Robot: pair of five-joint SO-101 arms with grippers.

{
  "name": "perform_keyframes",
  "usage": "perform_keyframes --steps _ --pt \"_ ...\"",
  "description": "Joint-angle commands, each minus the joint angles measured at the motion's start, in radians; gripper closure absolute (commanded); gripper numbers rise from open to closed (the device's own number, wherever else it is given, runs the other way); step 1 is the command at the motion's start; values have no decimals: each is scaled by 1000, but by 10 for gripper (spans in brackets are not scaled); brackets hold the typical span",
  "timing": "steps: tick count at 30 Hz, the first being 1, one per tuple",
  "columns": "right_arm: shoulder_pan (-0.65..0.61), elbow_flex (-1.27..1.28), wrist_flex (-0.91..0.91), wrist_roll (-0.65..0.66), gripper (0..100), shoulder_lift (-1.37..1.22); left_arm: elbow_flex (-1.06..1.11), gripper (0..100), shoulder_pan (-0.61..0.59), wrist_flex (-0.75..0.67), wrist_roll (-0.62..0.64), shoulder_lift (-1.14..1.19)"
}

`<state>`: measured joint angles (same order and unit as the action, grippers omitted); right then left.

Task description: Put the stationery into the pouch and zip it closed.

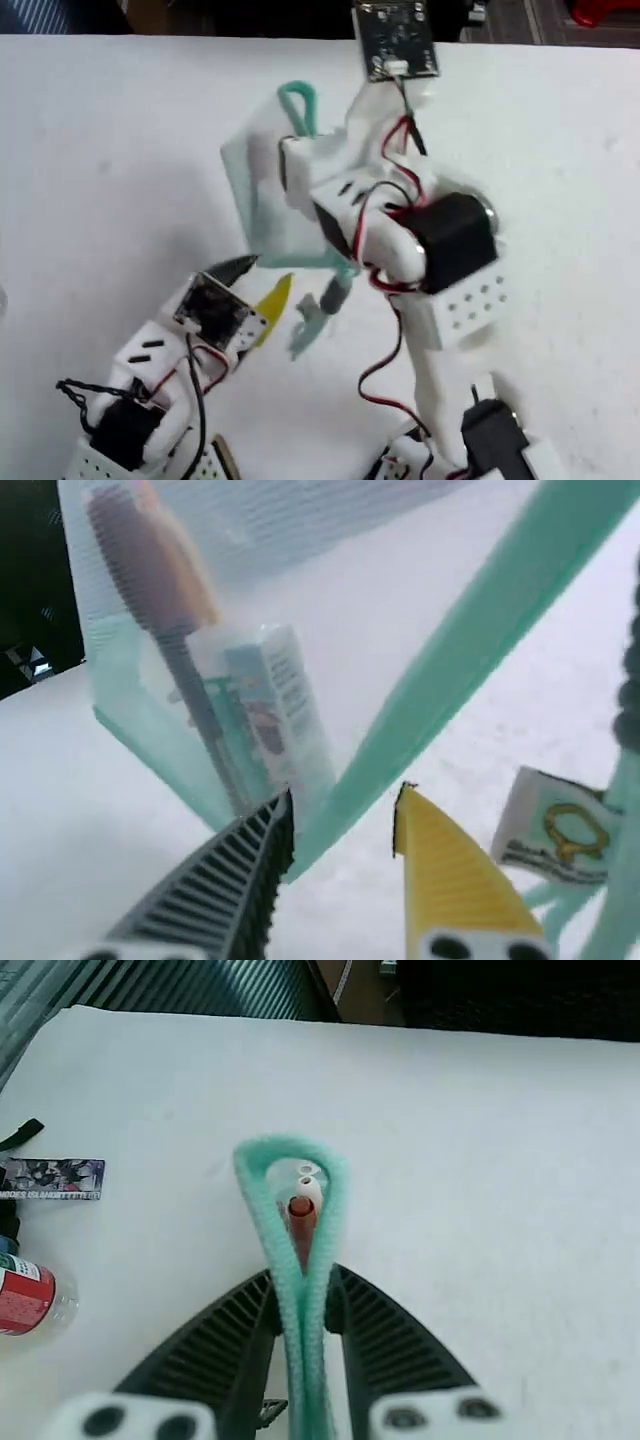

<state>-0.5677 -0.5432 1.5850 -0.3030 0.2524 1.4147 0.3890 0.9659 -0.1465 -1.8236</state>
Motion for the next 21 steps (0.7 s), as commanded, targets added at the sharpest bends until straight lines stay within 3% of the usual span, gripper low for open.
perform_keyframes --steps 1,12,21 --pt "-10 -61 -33 -55 981 -30 -55 816 15 -25 87 -10" --pt "-143 -87 -45 -84 978 -70 -55 819 8 -51 94 -10" --pt "-206 -140 -58 -189 978 -77 -55 819 7 -91 109 -10"
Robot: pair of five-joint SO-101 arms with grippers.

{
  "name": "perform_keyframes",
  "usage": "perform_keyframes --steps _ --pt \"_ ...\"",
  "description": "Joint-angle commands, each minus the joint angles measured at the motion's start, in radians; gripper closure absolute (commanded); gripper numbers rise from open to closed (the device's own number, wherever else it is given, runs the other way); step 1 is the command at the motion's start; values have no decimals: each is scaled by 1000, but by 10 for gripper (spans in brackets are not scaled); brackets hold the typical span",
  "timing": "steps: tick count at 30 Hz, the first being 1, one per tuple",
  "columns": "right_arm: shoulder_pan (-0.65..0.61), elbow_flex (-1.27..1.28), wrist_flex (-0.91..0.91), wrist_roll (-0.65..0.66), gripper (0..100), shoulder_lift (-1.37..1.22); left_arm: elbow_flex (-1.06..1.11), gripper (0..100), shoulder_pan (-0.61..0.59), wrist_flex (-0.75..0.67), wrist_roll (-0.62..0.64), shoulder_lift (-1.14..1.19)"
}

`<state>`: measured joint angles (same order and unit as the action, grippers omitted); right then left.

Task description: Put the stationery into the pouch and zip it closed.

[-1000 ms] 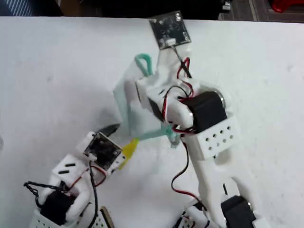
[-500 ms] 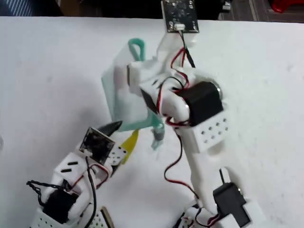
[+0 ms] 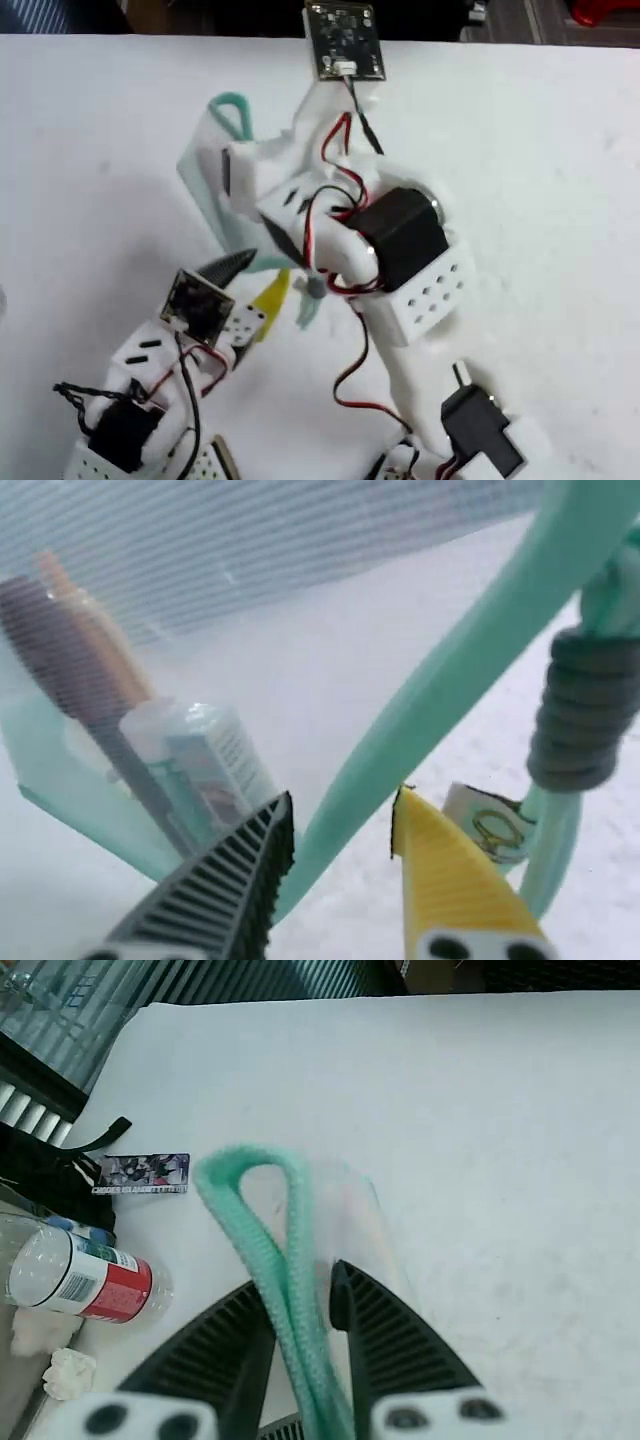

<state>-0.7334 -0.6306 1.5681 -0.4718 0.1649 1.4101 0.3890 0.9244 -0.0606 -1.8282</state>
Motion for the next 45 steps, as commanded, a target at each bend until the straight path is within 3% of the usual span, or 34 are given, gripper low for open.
perform_keyframes --steps 1,5,12,17,20,25,31,38,45 --pt "-51 -52 -41 -20 978 10 -51 819 5 -55 43 -5" --pt "-54 -51 -24 -12 978 10 -51 819 -44 -55 80 -5" --pt "127 52 38 31 954 12 -55 820 -62 -31 77 -5" --pt "173 80 111 41 939 10 -58 820 -64 -17 72 -5" --pt "177 81 145 123 939 12 -60 820 -65 -9 72 -5" --pt "170 158 148 227 943 15 -120 820 -65 63 72 -5" --pt "174 253 139 242 943 12 -124 820 -65 69 80 -5" --pt "166 261 151 256 943 21 -141 817 -143 68 94 -5" --pt "-10 239 97 281 980 22 -146 750 -93 98 133 -5"
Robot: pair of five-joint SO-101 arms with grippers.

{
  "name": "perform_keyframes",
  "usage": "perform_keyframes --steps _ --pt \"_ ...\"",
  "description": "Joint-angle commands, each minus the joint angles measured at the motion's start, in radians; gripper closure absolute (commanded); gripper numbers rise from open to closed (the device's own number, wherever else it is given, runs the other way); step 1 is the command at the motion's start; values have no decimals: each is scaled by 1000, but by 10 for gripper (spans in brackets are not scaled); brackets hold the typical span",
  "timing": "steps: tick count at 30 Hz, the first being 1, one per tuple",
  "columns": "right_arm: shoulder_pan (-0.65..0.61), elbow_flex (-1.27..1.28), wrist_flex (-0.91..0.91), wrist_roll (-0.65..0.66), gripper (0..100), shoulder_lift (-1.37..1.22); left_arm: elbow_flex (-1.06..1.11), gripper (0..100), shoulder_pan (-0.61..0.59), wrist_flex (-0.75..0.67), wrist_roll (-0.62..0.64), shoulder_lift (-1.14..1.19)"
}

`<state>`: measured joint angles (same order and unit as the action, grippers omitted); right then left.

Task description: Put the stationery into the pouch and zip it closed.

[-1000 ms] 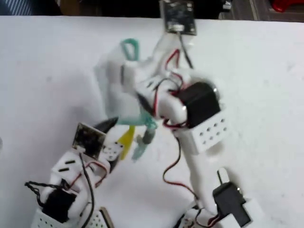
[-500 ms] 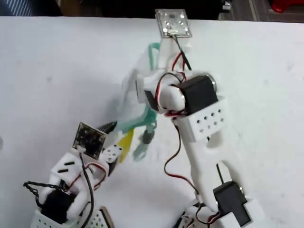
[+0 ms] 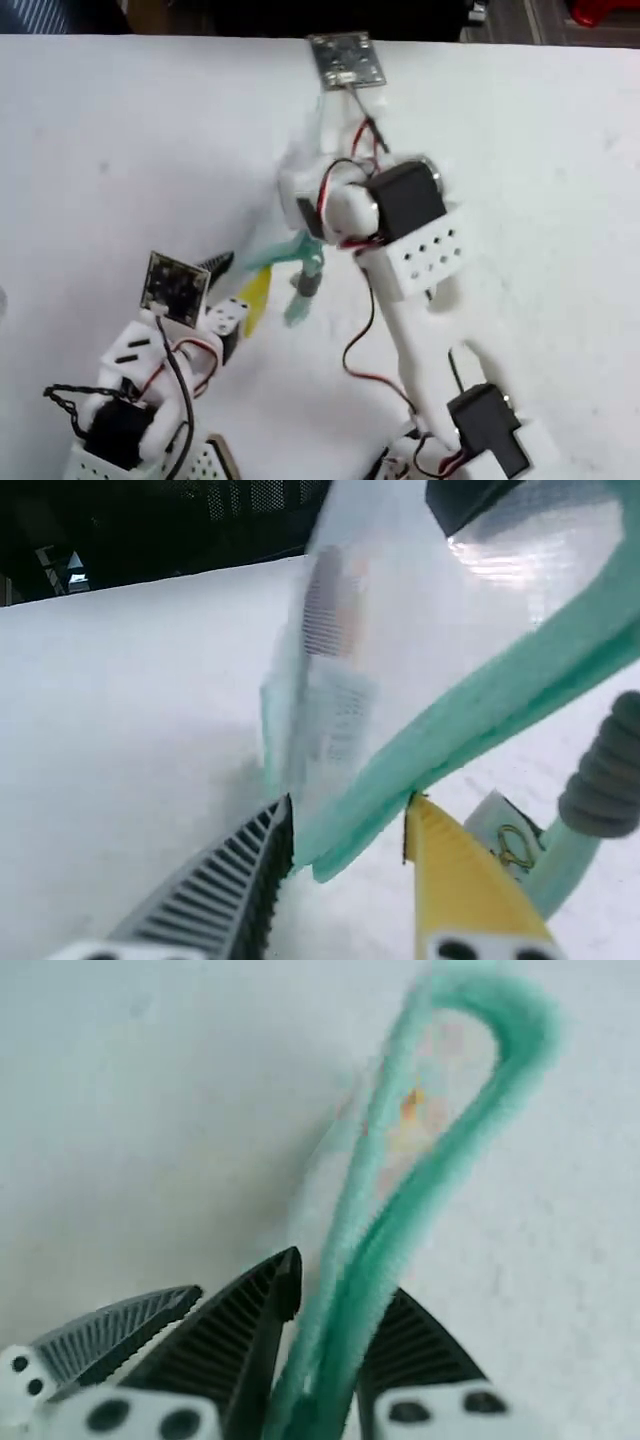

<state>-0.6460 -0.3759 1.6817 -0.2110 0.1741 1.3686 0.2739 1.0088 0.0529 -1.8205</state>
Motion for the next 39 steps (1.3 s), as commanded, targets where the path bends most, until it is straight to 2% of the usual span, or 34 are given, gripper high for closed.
perform_keyframes --steps 1,11,19,22,27,39 --pt "-108 -37 -19 20 981 10 -110 740 22 29 23 -13" --pt "-113 -135 -2 12 981 -81 -304 736 21 227 14 -13" --pt "-163 -135 2 17 981 -87 -126 740 21 3 -25 -13" --pt "-162 -135 2 17 981 -93 -126 740 30 12 -9 -13" --pt "-163 -135 -4 18 979 -94 -127 740 113 31 2 -13" --pt "-182 -135 33 41 981 -84 -97 760 93 -31 23 -13"
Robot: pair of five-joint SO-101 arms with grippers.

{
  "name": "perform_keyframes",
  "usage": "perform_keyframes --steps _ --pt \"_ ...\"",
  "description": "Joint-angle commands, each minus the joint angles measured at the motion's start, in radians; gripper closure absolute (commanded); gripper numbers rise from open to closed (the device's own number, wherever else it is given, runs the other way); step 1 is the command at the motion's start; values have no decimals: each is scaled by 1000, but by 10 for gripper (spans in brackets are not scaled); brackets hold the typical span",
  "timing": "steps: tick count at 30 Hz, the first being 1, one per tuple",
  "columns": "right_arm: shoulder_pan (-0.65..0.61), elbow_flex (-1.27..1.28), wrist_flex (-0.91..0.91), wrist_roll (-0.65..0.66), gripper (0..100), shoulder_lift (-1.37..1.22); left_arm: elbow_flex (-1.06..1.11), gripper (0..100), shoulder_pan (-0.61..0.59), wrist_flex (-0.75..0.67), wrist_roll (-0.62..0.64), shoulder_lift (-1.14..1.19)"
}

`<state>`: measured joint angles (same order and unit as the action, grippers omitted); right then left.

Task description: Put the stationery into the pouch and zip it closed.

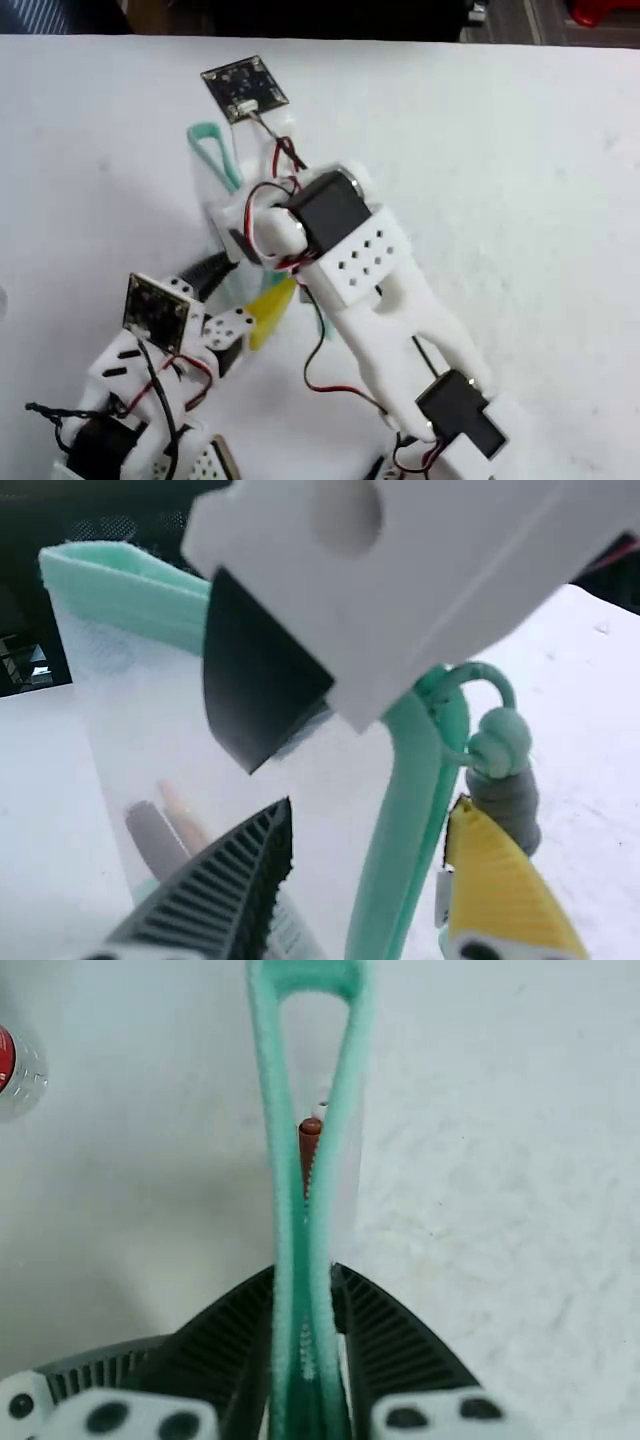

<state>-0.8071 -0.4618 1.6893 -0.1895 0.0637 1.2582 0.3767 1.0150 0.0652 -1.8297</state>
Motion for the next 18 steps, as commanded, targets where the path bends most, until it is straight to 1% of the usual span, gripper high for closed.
perform_keyframes --steps 1,5,10,18 --pt "-21 -49 27 25 981 31 28 771 -10 -38 5 -4" --pt "7 -43 25 21 978 62 26 799 -16 -18 3 -4" --pt "82 -41 27 17 978 93 -31 818 -99 44 8 -4" --pt "91 -40 27 17 977 94 -80 819 -170 98 5 -4"
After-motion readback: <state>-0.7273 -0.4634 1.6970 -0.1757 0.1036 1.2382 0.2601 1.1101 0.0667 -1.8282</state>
